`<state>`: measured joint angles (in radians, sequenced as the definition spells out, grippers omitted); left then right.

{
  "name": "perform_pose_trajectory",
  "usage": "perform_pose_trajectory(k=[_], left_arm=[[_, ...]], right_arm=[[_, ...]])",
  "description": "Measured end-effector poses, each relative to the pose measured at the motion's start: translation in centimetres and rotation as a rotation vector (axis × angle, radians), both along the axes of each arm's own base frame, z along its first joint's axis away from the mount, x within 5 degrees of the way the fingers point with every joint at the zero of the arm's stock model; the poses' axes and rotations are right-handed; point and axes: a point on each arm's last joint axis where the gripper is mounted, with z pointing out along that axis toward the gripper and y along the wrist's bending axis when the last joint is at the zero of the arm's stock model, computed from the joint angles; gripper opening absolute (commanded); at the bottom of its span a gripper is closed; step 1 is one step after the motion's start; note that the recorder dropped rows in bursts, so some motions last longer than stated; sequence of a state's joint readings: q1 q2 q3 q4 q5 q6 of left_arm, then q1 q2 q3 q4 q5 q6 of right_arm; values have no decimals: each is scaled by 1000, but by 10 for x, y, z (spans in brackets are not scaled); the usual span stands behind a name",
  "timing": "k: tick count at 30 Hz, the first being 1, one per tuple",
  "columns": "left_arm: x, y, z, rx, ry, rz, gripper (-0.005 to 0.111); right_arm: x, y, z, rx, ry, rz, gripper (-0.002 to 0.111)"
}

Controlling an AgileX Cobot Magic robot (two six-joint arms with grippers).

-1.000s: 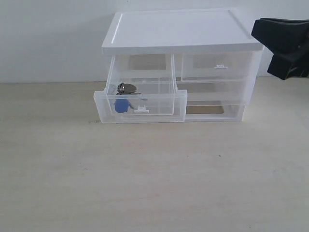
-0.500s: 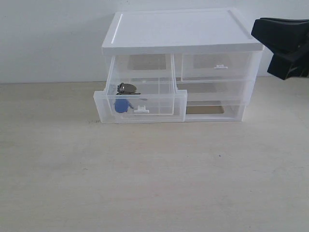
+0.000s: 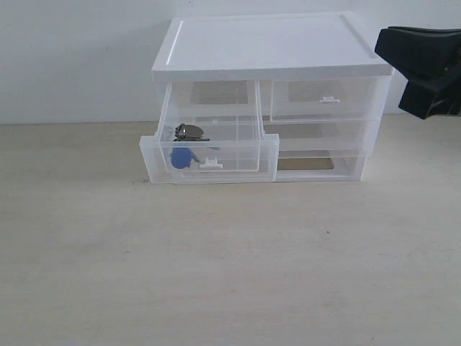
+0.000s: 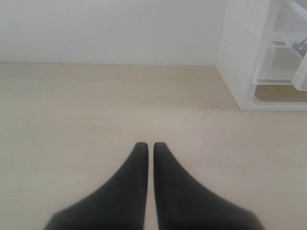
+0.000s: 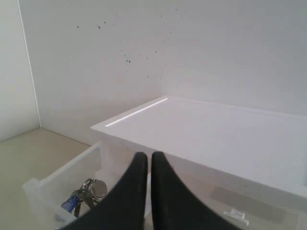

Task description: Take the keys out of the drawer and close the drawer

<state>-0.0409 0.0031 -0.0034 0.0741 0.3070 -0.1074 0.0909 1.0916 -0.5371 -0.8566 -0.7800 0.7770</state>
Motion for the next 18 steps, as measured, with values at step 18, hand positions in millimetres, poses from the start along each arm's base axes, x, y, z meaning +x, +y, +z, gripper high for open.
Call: perform_pose_trajectory(k=[18], left_arm=[[0, 0, 0, 4, 0, -1, 4]], right_arm=[[-5, 5, 7, 65, -51, 78, 1]])
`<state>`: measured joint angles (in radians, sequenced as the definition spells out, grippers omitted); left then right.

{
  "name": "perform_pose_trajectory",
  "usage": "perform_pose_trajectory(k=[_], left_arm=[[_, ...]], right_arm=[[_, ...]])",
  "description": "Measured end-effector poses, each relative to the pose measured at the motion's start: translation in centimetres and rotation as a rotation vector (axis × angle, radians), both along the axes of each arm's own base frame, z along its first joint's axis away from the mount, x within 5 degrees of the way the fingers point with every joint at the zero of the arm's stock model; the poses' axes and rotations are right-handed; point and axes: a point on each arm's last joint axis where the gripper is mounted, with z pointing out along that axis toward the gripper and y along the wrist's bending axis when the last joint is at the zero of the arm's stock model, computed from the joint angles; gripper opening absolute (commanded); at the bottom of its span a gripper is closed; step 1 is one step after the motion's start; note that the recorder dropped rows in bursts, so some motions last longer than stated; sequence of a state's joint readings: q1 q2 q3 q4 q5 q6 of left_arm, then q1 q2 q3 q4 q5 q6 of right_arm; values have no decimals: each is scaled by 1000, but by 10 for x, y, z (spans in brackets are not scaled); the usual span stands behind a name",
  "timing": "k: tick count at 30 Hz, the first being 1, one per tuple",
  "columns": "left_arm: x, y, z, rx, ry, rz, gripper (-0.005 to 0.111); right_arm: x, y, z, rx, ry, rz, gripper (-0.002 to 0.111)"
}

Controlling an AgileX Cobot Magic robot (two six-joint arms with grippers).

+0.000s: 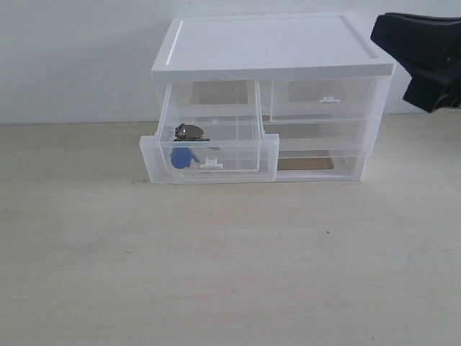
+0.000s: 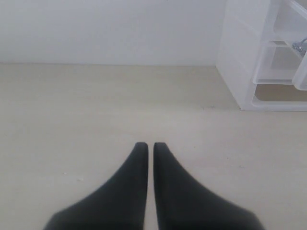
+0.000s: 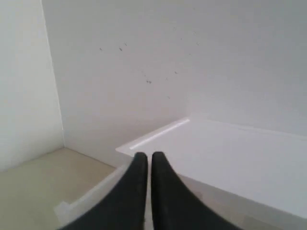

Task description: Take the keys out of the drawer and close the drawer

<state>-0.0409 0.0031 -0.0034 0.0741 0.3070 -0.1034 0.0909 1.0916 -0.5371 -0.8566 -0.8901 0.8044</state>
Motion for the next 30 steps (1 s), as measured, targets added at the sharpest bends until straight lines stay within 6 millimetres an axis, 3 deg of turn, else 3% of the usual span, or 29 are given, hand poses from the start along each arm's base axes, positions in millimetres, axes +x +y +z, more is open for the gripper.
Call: perform_pose_trajectory(k=[5, 11, 15, 20, 23, 26, 27, 30], left_arm=[[0, 0, 0, 0, 0, 0, 4], [0, 0, 0, 0, 0, 0, 4], [0, 0, 0, 0, 0, 0, 4], [0, 0, 0, 0, 0, 0, 4], [0, 0, 0, 0, 0, 0, 4], [0, 0, 0, 0, 0, 0, 4], [0, 0, 0, 0, 0, 0, 4], [0, 0, 0, 0, 0, 0, 4]], right_arm=[[-12, 7, 14, 189, -25, 183, 1], [-15, 10, 24, 262, -1, 273, 1], [-10, 21, 44, 56, 89, 346, 1], [1, 31, 76, -198, 182, 245, 2], [2, 46, 91, -247, 131, 245, 16], [7, 64, 94, -266, 116, 270, 48], [12, 69, 91, -272, 124, 260, 53], [30, 86, 77, -316, 137, 223, 50]])
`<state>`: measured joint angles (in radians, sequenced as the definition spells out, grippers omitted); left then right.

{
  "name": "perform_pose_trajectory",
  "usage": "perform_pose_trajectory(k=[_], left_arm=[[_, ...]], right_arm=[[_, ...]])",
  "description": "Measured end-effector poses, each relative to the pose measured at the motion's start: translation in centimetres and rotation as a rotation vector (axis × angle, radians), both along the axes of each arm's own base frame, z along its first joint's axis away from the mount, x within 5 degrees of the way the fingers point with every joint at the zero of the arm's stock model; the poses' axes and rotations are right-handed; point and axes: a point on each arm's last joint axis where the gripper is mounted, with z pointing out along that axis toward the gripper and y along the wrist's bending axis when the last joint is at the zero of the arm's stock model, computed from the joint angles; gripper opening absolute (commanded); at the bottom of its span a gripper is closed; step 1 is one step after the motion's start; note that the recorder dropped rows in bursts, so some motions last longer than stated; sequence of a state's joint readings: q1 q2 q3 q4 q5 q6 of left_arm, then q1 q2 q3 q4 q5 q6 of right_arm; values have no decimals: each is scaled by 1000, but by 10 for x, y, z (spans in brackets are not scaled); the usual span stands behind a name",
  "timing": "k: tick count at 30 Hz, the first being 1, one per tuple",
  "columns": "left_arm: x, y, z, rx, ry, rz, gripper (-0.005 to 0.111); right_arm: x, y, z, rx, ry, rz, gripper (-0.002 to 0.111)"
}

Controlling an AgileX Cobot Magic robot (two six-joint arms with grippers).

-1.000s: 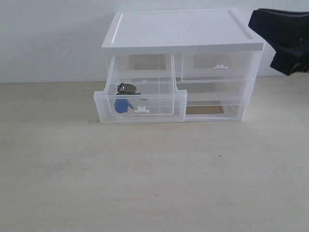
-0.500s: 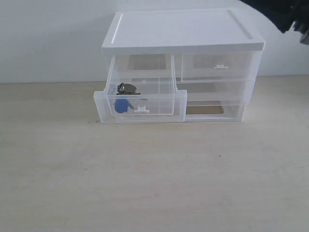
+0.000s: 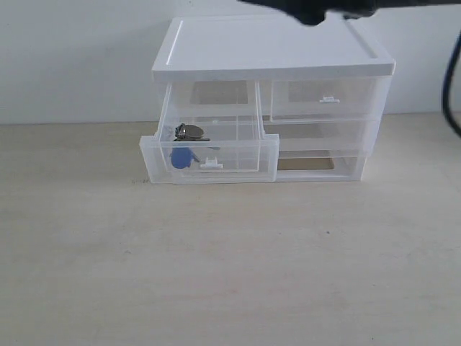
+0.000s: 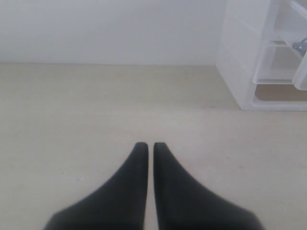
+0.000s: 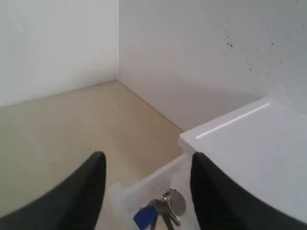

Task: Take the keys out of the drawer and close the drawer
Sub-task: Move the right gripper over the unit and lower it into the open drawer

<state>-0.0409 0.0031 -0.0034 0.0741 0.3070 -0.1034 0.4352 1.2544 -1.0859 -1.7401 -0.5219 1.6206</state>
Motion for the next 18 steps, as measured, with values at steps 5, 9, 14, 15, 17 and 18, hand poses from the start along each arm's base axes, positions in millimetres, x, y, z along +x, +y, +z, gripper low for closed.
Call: perform_pose_trajectory(k=[5, 9, 14, 15, 17, 18], left_arm=[[0, 0, 0, 0, 0, 0, 4], [0, 0, 0, 0, 0, 0, 4], [0, 0, 0, 0, 0, 0, 4], [0, 0, 0, 0, 0, 0, 4], [0, 0, 0, 0, 0, 0, 4], [0, 0, 0, 0, 0, 0, 4]], right_arm=[[34, 29, -30, -118, -15, -60, 48], [60, 41, -50, -280, -129, -253, 47], [72, 42, -46, -475, -236, -595, 47], [74, 39, -43, -490, -187, -659, 47], [77, 34, -30, -552, -87, -739, 47], [76, 32, -23, -577, -32, -746, 47]])
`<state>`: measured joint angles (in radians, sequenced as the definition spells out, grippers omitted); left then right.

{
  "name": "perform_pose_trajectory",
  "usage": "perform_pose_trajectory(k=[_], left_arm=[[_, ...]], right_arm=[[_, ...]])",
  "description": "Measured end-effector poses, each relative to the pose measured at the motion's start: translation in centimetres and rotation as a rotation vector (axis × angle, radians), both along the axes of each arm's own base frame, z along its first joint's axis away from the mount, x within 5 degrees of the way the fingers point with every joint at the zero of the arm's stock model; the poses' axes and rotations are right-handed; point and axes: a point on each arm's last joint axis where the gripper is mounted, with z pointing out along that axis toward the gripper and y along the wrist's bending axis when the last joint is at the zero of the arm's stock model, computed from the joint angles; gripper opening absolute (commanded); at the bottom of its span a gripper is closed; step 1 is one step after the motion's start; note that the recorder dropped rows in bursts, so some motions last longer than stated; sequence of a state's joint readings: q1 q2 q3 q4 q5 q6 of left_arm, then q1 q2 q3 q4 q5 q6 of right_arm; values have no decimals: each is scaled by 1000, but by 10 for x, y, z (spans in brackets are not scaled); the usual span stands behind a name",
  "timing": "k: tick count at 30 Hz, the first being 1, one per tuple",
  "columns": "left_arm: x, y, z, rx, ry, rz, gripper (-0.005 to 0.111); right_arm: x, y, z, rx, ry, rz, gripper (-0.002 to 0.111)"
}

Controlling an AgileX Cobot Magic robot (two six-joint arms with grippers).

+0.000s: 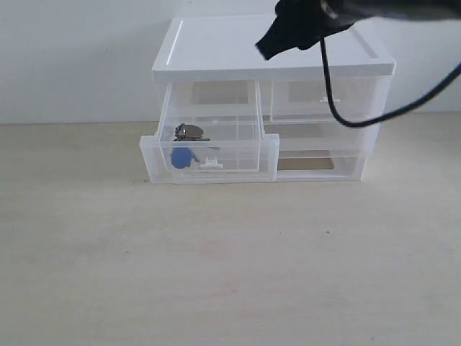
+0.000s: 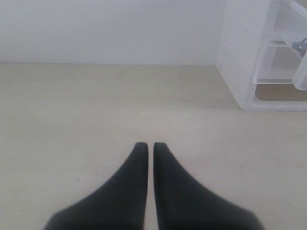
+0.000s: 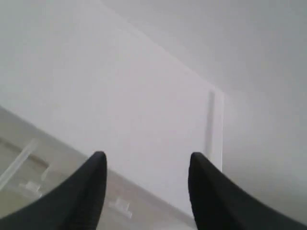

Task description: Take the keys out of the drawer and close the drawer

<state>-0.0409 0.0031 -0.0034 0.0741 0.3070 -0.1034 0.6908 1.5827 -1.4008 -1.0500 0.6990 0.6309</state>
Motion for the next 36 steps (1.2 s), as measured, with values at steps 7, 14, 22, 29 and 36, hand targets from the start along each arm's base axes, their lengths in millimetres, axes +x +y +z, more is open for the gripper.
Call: perform_pose_trajectory(k=[7, 14, 22, 29, 36], left_arm=[[0, 0, 0, 0, 0, 0, 4], [0, 0, 0, 0, 0, 0, 4], [0, 0, 0, 0, 0, 0, 4], [0, 0, 0, 0, 0, 0, 4], [0, 0, 0, 0, 0, 0, 4]], right_arm=[[-20, 34, 16, 114, 345, 356, 47], [5, 71, -4, 108, 450, 487, 47], [40, 98, -40, 33, 486, 492, 47], [55, 109, -64, -7, 513, 495, 47], [57, 110, -80, -73, 563, 516, 47]])
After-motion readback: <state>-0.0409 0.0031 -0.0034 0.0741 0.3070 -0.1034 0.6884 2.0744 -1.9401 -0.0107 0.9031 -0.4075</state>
